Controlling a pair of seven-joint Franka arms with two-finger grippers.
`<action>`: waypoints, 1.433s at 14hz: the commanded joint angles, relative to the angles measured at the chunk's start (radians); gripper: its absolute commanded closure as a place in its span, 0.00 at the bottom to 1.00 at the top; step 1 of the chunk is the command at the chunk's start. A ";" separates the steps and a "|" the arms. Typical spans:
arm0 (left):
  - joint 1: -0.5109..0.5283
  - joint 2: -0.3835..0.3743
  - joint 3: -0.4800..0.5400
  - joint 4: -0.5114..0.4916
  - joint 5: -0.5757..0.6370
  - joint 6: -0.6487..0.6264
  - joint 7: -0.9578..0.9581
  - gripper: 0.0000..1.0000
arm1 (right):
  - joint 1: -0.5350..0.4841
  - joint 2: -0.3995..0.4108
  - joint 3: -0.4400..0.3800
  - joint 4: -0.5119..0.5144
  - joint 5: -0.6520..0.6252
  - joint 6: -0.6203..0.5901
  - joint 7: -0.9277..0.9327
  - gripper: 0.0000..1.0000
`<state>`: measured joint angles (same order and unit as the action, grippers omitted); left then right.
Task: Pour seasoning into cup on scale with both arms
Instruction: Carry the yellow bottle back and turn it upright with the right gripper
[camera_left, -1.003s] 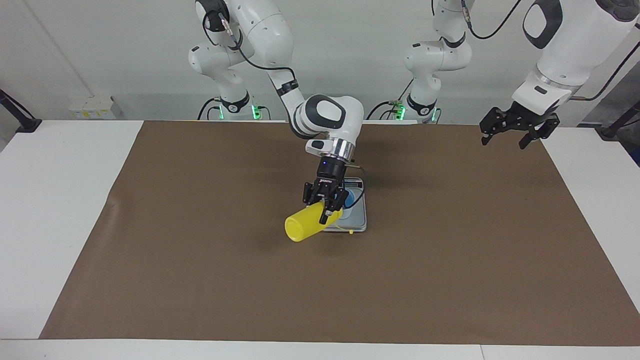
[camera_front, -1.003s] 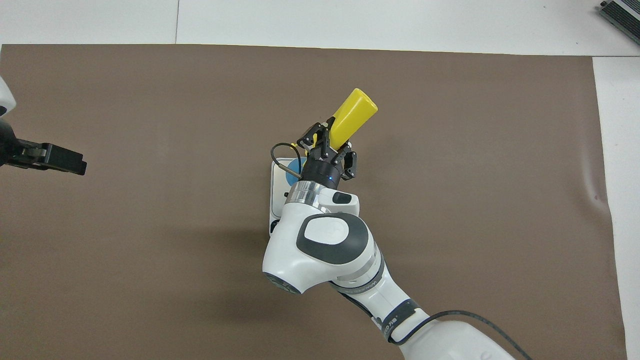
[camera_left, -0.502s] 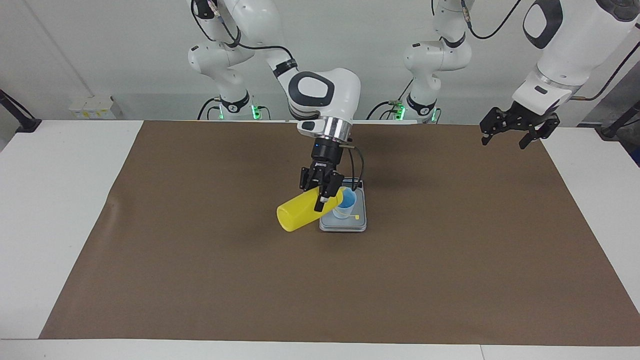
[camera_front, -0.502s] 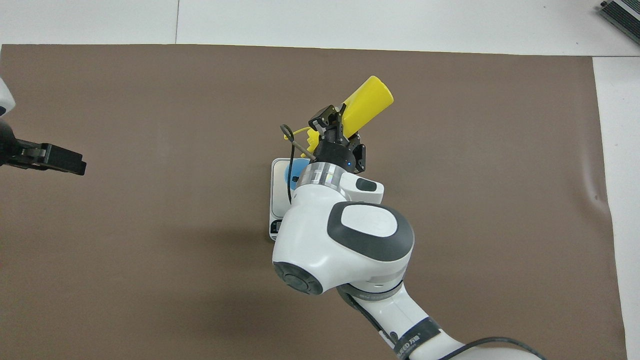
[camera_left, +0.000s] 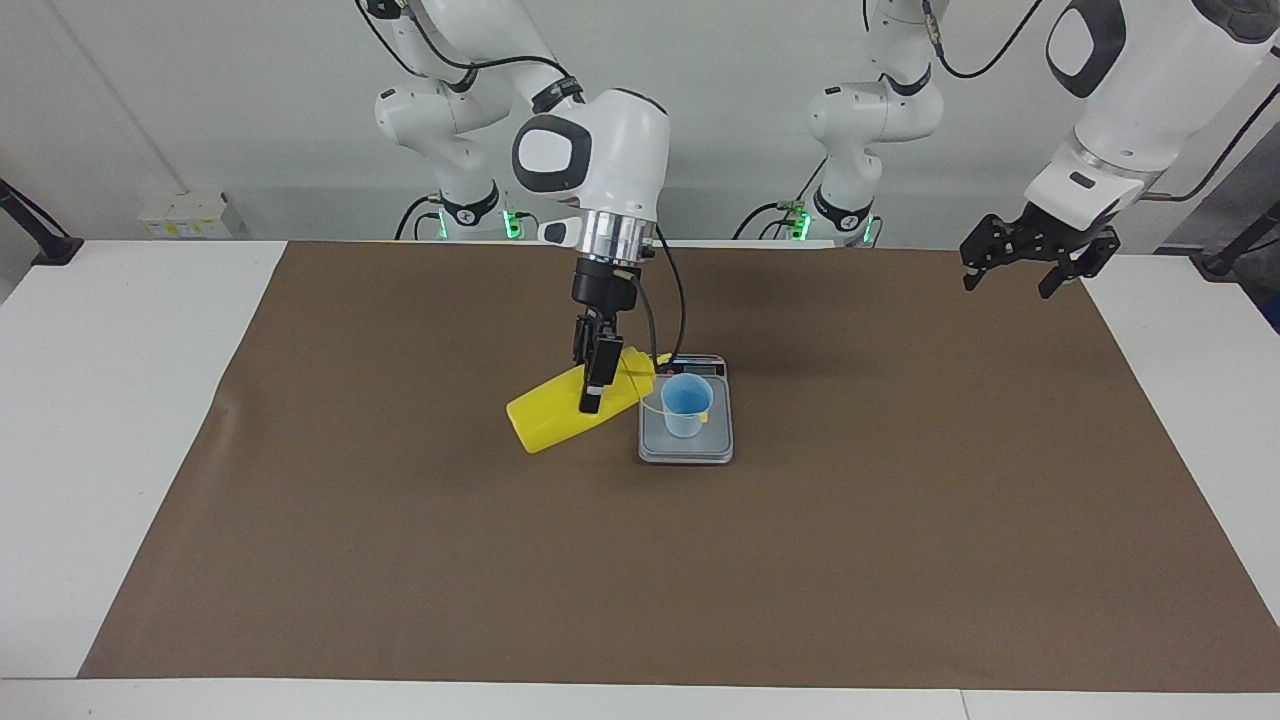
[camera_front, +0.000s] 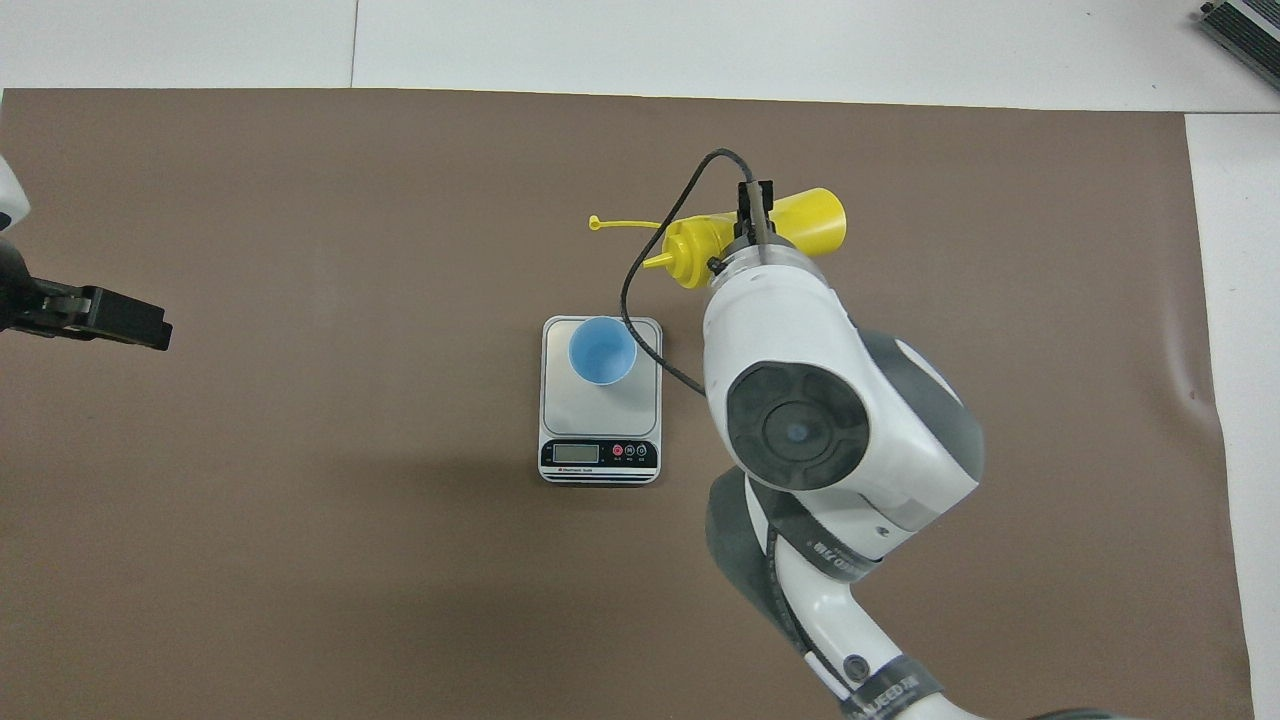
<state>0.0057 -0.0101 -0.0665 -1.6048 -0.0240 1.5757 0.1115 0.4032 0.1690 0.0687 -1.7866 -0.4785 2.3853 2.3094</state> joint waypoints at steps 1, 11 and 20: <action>0.005 -0.030 -0.004 -0.038 0.015 0.021 0.000 0.00 | -0.119 -0.049 0.010 -0.014 0.351 -0.006 -0.247 1.00; 0.002 -0.048 -0.004 -0.073 0.015 0.023 0.014 0.00 | -0.503 -0.051 0.009 -0.121 1.157 -0.209 -0.806 1.00; -0.001 -0.048 -0.004 -0.072 0.015 0.026 0.007 0.00 | -0.786 0.023 0.008 -0.266 1.483 -0.426 -1.182 1.00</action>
<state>0.0057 -0.0242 -0.0694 -1.6349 -0.0240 1.5758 0.1121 -0.3360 0.1837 0.0601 -2.0279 0.9489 2.0047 1.1803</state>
